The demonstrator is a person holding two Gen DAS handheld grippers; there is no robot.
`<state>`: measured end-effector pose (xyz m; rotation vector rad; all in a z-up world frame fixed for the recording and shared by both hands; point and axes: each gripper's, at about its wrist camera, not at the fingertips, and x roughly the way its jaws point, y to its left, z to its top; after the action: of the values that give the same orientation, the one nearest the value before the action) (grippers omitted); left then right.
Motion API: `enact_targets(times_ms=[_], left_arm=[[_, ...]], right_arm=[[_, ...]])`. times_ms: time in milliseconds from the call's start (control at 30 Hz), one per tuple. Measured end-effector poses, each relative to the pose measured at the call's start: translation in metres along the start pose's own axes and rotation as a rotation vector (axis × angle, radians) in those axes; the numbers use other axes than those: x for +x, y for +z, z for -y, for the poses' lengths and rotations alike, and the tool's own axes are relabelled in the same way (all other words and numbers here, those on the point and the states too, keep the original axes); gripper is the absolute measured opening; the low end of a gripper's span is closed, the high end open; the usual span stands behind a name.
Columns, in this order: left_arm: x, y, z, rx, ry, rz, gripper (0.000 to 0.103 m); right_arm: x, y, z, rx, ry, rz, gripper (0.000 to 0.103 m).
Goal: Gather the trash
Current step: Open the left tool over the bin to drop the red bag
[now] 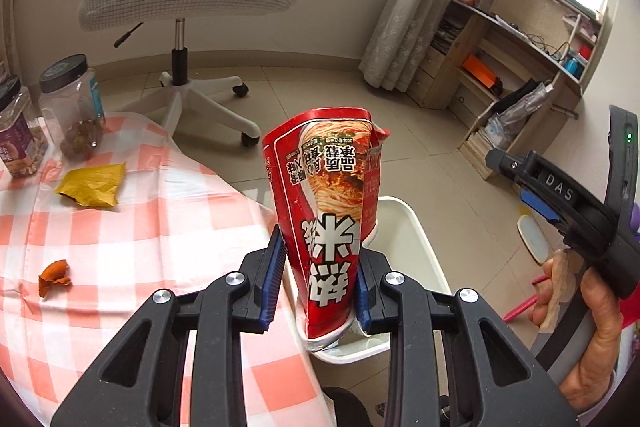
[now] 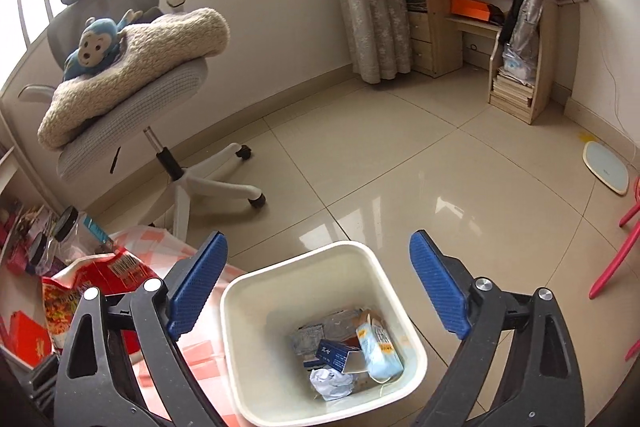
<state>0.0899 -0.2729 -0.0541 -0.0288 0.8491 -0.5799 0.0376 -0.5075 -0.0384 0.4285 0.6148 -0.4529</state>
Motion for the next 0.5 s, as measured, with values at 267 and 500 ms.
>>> enact_targets(times_ms=[267,500], left_arm=[[0.038,-0.007,0.018,-0.037,-0.058,-0.101,0.037],[0.023,0.000,-0.005,0.005,0.067,-0.067,0.051]], right_arm=[[-0.001,0.005,0.023,0.050,-0.028,0.012,0.090],[0.003,-0.003,-0.004,-0.048,-0.029,-0.010,0.093]])
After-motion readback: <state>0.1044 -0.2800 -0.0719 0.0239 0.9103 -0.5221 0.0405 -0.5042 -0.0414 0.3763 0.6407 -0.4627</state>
